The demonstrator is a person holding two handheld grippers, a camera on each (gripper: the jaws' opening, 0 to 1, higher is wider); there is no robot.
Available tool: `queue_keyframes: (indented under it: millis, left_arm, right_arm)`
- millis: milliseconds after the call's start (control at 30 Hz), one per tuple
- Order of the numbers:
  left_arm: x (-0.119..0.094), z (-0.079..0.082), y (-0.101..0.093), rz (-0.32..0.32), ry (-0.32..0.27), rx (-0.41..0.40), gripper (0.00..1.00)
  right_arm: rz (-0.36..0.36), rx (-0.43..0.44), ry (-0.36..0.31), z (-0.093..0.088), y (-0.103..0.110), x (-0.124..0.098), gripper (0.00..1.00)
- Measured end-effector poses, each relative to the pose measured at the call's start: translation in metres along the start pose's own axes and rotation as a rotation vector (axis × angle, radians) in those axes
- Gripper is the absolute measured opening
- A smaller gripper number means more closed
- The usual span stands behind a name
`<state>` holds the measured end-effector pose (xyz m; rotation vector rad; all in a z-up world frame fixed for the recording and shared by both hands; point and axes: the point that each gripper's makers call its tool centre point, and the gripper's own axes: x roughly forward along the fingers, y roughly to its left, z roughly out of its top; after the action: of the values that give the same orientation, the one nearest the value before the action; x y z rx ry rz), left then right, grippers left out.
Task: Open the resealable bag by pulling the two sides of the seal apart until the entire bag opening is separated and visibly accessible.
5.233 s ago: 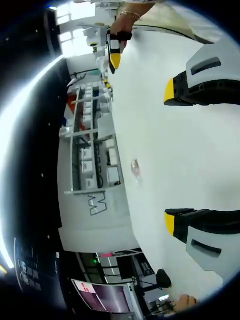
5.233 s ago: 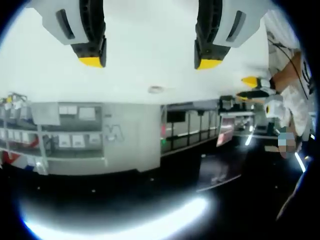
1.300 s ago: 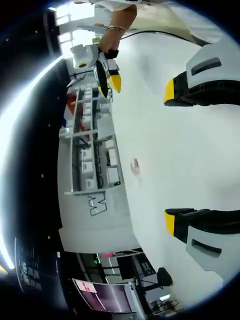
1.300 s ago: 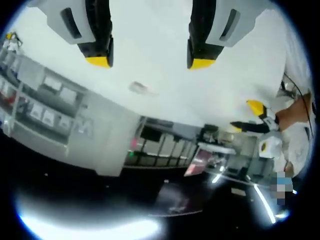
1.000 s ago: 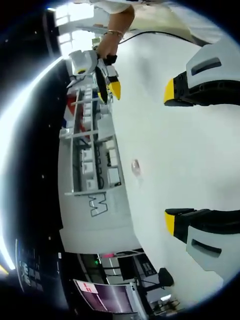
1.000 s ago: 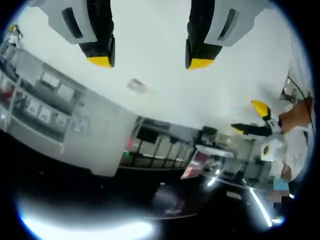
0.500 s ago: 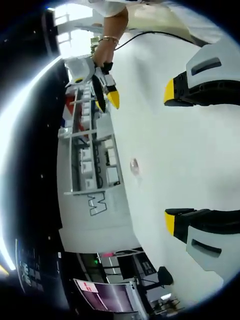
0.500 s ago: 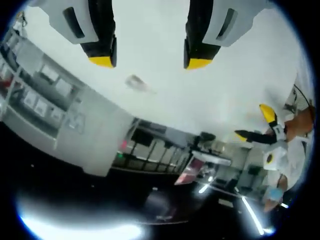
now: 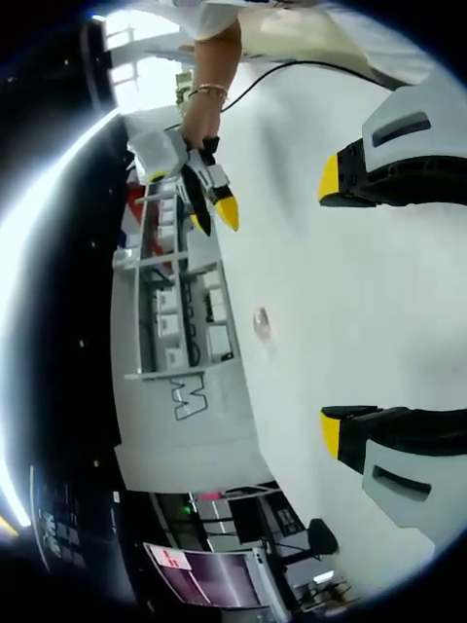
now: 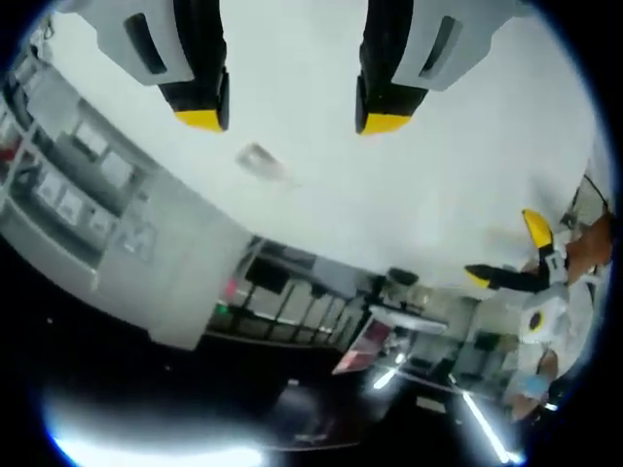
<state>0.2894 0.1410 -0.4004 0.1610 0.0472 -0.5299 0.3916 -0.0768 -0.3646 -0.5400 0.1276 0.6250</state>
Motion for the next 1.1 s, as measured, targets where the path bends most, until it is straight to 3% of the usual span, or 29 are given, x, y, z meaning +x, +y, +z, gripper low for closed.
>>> queue_keyframes:
  millis: [1100]
  left_arm:
    - [0.006,0.002,0.01,0.003,0.003,0.002,0.83]
  right_arm:
    - [0.027,-0.011,0.038,-0.008,-0.022,0.06,0.44]
